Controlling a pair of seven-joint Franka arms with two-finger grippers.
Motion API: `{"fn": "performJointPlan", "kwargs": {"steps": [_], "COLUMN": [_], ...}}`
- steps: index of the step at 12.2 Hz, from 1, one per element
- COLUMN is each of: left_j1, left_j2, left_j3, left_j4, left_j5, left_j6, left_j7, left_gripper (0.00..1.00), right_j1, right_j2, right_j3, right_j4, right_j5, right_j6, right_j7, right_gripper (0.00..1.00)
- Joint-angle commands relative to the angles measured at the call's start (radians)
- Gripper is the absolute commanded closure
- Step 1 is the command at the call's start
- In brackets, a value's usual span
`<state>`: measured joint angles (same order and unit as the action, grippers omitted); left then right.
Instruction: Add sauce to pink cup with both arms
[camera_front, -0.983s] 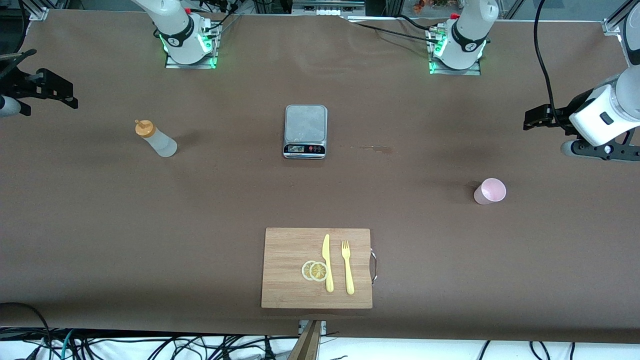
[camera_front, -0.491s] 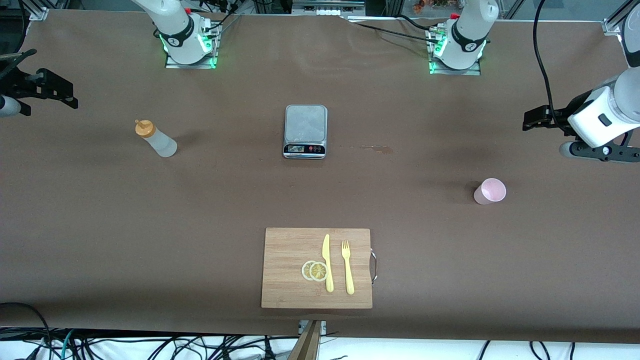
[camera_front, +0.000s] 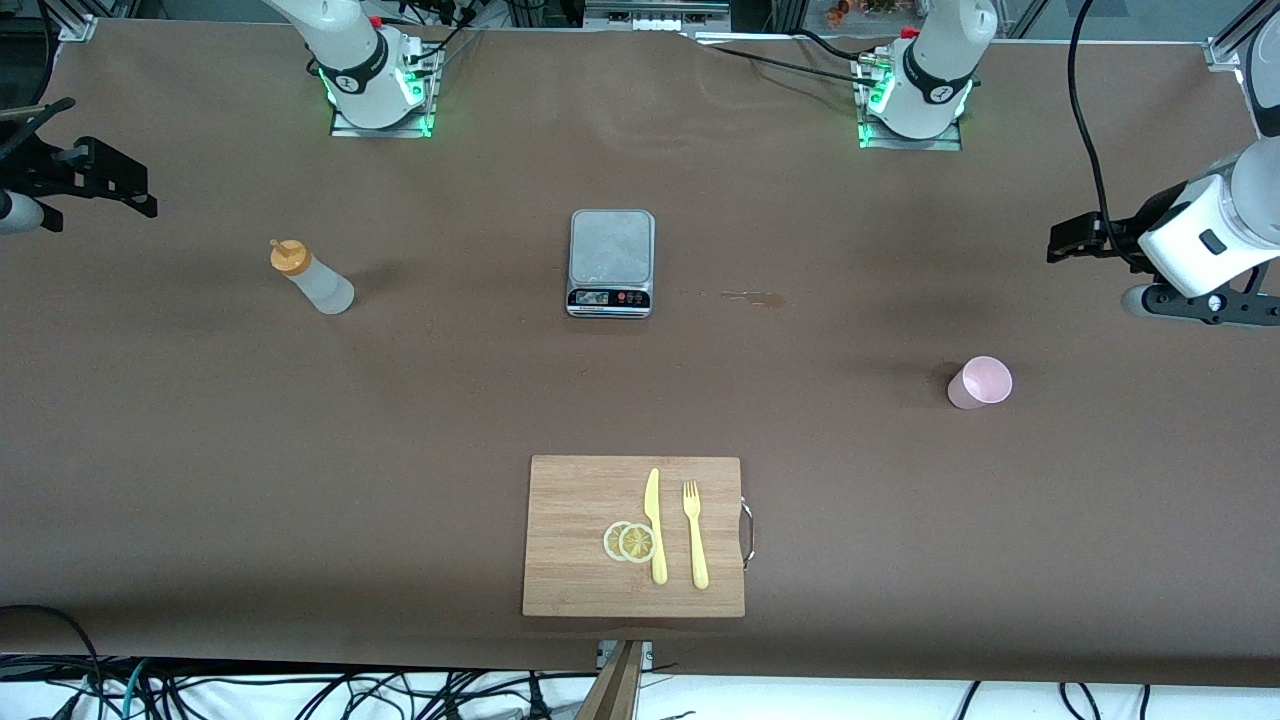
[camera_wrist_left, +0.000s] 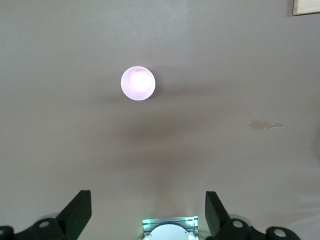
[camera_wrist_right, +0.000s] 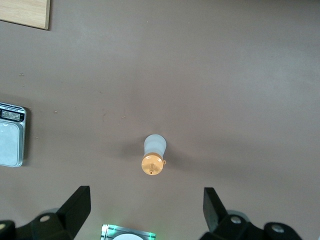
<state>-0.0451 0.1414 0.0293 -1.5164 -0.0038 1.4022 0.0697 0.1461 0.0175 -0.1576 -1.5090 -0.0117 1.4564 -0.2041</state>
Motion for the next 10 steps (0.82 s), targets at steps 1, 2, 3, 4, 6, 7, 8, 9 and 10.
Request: {"fn": "performJointPlan", "kwargs": {"steps": [1, 2, 3, 4, 6, 7, 8, 9, 10], "left_j1": [0.013, 0.024, 0.031, 0.033, 0.043, 0.06, 0.063, 0.064, 0.068], "left_j2": [0.033, 0.034, 0.032, 0.033, 0.055, 0.063, 0.063, 0.064, 0.066], "left_j3": [0.006, 0.006, 0.006, 0.006, 0.009, 0.009, 0.009, 0.009, 0.009], "left_j4": [0.036, 0.036, 0.035, 0.027, 0.009, -0.017, -0.057, -0.105, -0.164], "left_j5": [0.007, 0.005, 0.005, 0.005, 0.019, 0.019, 0.019, 0.019, 0.019], "left_j6": [-0.023, -0.019, -0.017, -0.012, 0.024, 0.068, 0.111, 0.176, 0.252], "left_j7": [0.005, 0.007, 0.009, 0.009, 0.009, 0.009, 0.019, 0.045, 0.076], "left_gripper": [0.0, 0.0, 0.0, 0.0, 0.0, 0.0, 0.0, 0.0, 0.0], "right_j1": [-0.002, -0.002, -0.002, -0.002, 0.0, 0.0, 0.0, 0.0, -0.002], "right_j2": [-0.005, -0.005, -0.005, -0.004, -0.005, -0.005, -0.005, -0.005, -0.005], "right_j3": [0.004, 0.004, 0.004, 0.004, 0.004, 0.004, 0.004, 0.004, 0.004], "right_j4": [0.009, 0.009, 0.009, 0.009, 0.009, 0.009, 0.009, 0.009, 0.009], "right_j5": [-0.002, -0.001, -0.001, -0.001, -0.001, -0.001, -0.001, -0.001, -0.001], "right_j6": [-0.01, -0.008, -0.007, -0.005, -0.002, -0.001, -0.002, -0.005, -0.01], "right_j7": [0.002, 0.002, 0.003, 0.002, 0.005, 0.005, 0.003, 0.003, 0.003], "right_gripper": [0.0, 0.0, 0.0, 0.0, 0.0, 0.0, 0.0, 0.0, 0.0]}}
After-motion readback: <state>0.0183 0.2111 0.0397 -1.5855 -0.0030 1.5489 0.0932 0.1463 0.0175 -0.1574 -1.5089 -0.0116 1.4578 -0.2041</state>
